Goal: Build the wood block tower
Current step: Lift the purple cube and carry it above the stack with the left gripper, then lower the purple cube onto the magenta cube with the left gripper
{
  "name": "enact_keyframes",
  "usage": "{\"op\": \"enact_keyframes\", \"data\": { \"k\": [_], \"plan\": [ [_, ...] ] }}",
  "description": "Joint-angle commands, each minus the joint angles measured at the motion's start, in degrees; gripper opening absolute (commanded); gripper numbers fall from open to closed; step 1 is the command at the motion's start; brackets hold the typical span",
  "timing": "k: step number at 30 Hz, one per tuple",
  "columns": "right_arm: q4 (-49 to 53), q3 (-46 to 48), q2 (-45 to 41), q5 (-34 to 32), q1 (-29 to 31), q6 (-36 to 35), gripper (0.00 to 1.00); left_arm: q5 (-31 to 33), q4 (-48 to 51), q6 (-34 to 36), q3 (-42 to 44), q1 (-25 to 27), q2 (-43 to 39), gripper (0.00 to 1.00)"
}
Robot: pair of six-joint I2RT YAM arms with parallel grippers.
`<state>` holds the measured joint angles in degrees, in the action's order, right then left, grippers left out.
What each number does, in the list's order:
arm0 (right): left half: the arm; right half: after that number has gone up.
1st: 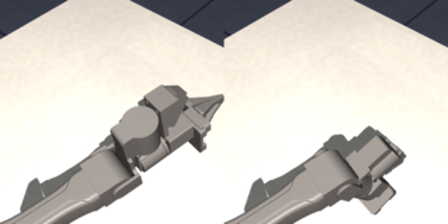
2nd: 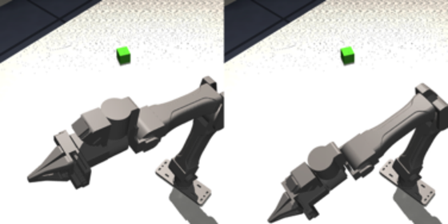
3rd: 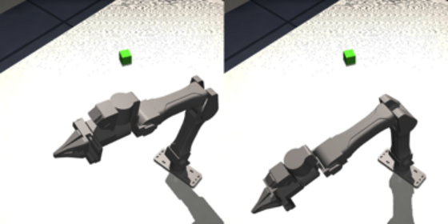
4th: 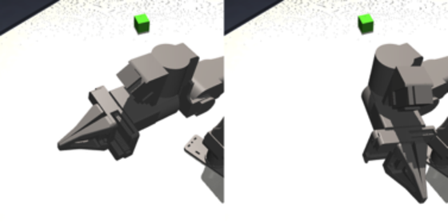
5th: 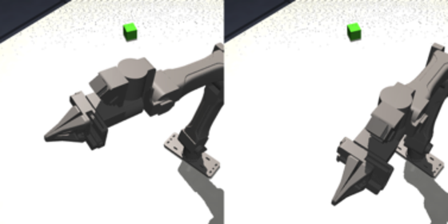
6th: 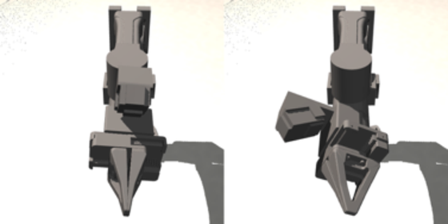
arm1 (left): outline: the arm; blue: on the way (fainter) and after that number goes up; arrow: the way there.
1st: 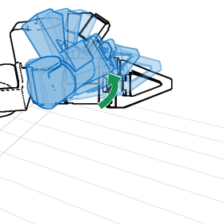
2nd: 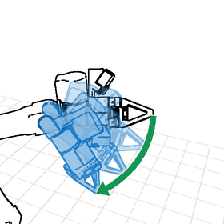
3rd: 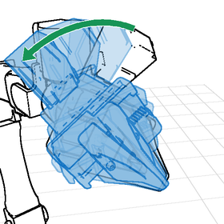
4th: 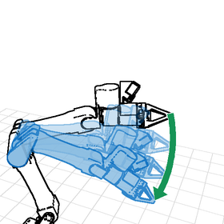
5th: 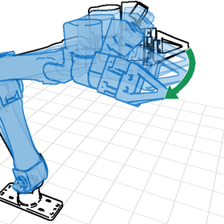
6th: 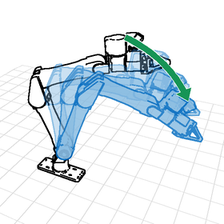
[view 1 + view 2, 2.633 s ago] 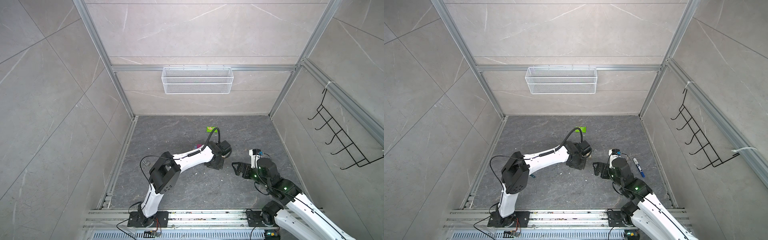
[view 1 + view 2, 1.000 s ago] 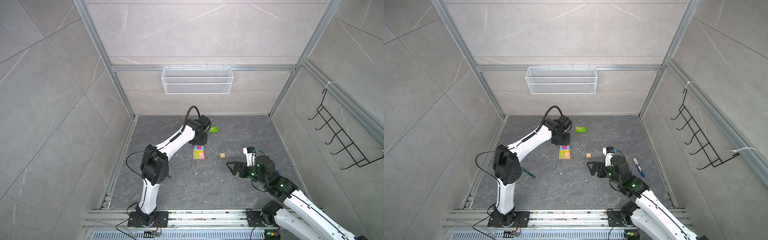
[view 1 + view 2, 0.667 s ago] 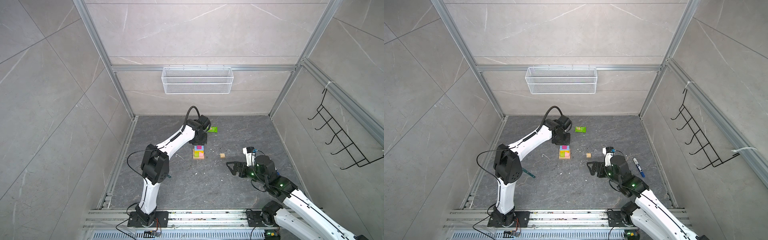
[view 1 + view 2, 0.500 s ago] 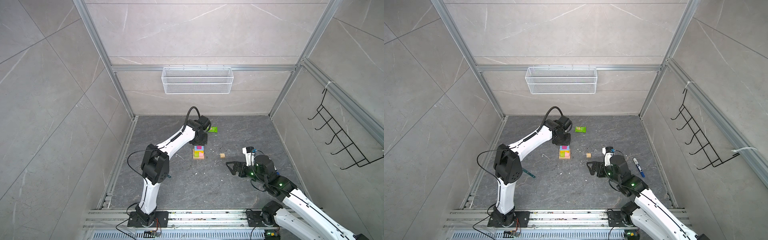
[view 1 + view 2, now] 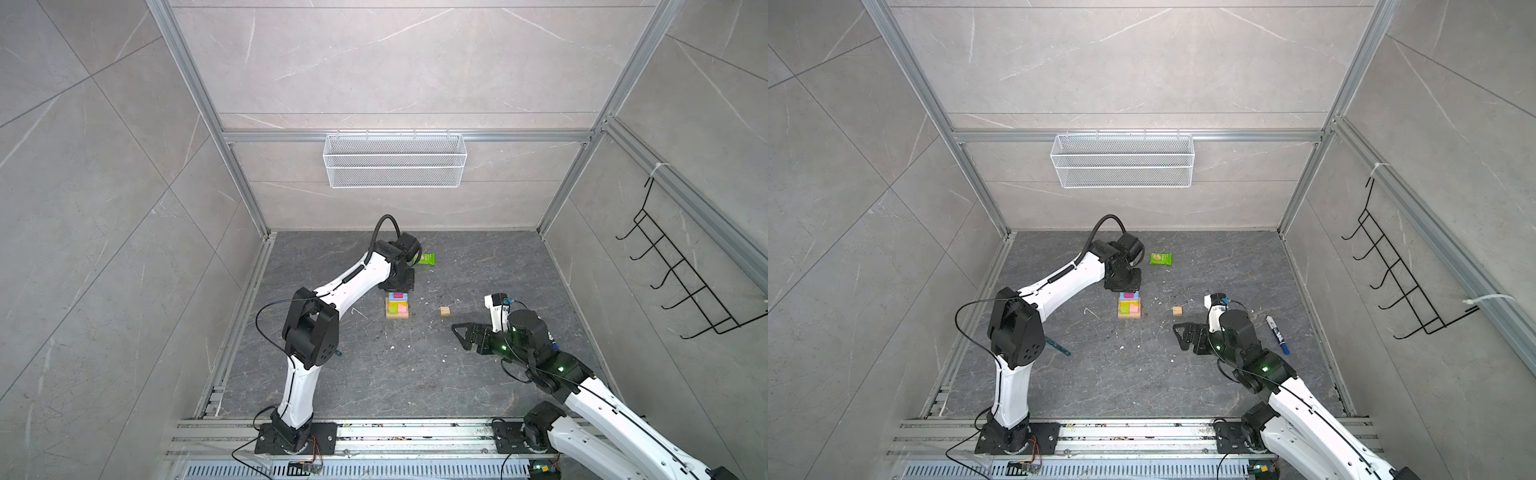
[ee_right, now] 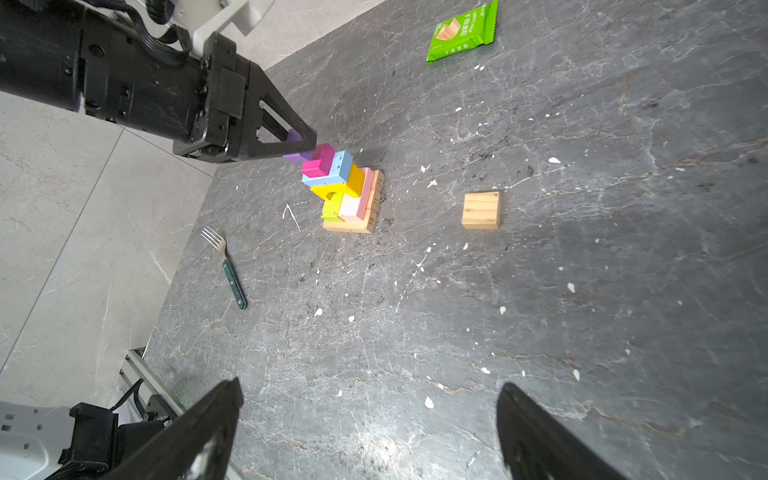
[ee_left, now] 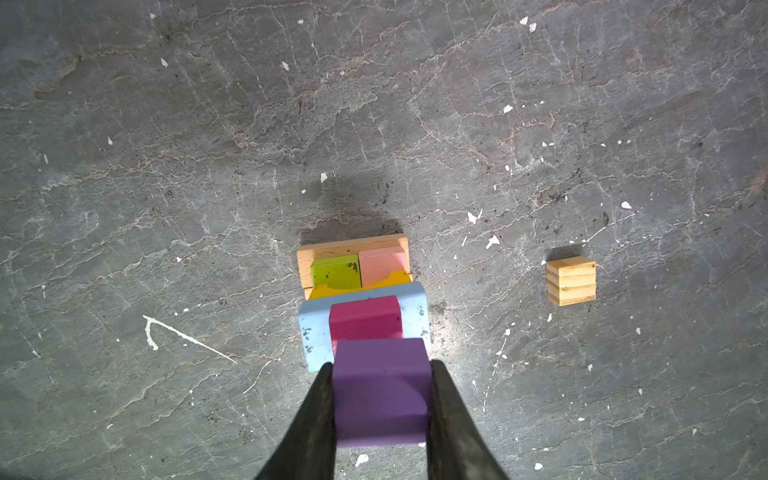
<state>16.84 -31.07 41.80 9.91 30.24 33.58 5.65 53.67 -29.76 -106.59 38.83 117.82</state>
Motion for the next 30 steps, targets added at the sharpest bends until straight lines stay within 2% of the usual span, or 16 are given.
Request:
{"op": "enact_keyframes", "data": {
  "k": [1,30],
  "plan": [
    [-0.83,-0.22,0.14,0.5,0.17,-0.28,0.96,0.23,-0.24,0.85,0.26,-0.4,0.3,0.06],
    [-0.59,0.18,-0.23,0.48,0.22,-0.18,0.97,-0.78,-0.78,0.58,1.03,-0.77,1.07,0.07]
  ]
}}
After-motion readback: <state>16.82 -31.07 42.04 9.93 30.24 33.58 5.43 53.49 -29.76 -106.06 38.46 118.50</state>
